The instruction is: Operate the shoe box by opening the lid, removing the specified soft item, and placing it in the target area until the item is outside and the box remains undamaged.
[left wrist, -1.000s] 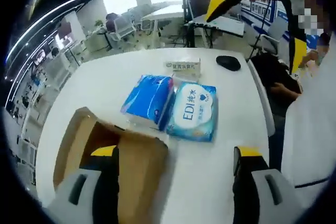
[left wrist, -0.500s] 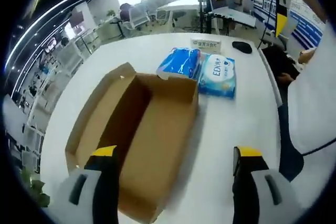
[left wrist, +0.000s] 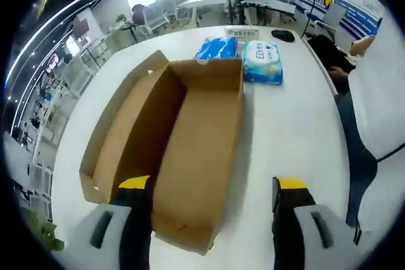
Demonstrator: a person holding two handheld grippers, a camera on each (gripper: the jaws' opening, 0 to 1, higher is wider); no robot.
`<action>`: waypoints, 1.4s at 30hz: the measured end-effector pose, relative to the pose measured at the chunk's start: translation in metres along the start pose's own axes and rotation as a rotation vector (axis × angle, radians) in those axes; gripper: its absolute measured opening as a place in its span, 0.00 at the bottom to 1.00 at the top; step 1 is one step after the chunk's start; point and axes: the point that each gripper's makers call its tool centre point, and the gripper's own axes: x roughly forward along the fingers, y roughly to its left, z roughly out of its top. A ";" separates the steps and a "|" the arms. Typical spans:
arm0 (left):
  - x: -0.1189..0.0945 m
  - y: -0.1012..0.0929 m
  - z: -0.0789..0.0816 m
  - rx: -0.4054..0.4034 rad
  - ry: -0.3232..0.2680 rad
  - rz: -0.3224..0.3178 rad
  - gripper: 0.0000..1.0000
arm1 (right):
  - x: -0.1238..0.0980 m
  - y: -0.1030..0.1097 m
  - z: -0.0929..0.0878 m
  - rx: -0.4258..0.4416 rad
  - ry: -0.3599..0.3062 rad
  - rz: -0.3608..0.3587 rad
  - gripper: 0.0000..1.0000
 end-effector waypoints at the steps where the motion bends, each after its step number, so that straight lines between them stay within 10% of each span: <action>1: 0.000 0.001 -0.003 -0.011 0.002 -0.002 0.79 | 0.000 0.001 0.002 0.002 0.001 -0.006 0.86; 30: 0.033 -0.012 -0.040 0.142 0.057 -0.096 0.29 | -0.016 0.046 0.047 0.076 0.023 -0.100 0.84; 42: 0.042 -0.016 -0.038 0.259 0.073 -0.097 0.15 | -0.006 0.052 0.035 0.122 0.035 -0.097 0.84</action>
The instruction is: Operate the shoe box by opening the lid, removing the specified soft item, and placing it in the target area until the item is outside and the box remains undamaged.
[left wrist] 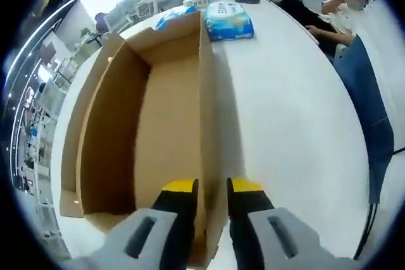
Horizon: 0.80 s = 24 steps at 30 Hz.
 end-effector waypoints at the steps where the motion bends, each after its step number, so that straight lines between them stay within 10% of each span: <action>1: 0.000 0.001 0.003 0.001 -0.008 0.002 0.13 | 0.001 0.000 -0.001 0.002 0.000 0.000 0.84; 24: 0.016 -0.011 0.011 0.063 -0.005 -0.072 0.02 | 0.006 -0.036 -0.017 0.110 -0.012 -0.037 0.83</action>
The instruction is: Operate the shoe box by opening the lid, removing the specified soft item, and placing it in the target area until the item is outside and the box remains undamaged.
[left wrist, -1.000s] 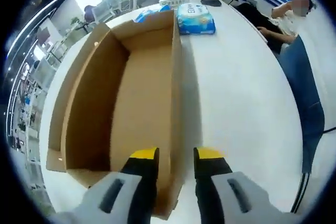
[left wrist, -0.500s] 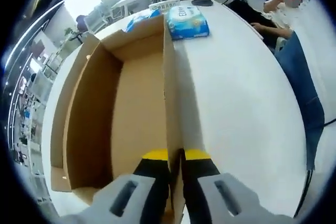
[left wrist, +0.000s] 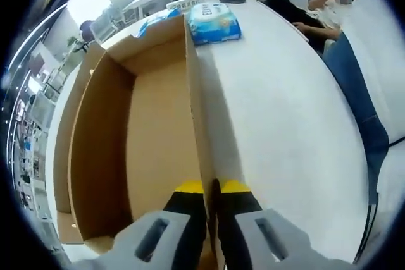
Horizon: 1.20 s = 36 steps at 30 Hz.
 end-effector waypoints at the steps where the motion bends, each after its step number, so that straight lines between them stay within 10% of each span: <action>1: 0.000 0.000 0.000 0.002 -0.001 0.001 0.02 | 0.000 -0.001 0.001 0.000 -0.003 -0.001 0.83; 36: -0.003 -0.007 -0.001 -0.024 0.003 0.023 0.02 | 0.034 -0.060 0.133 -0.082 -0.209 0.031 0.81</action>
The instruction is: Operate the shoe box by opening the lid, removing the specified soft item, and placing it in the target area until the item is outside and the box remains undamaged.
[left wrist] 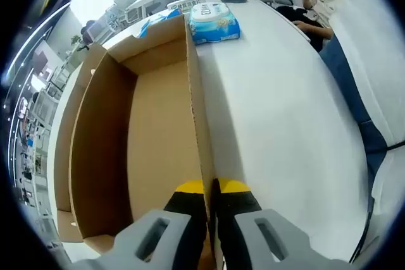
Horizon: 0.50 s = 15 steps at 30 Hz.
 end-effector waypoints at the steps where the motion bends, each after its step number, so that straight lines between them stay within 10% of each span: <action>1: 0.000 0.000 0.000 -0.006 0.001 -0.002 0.02 | 0.001 -0.002 0.004 0.011 -0.020 0.002 0.81; 15: 0.000 0.001 0.000 -0.012 0.000 0.002 0.02 | 0.028 -0.015 0.012 -0.034 -0.018 0.018 0.77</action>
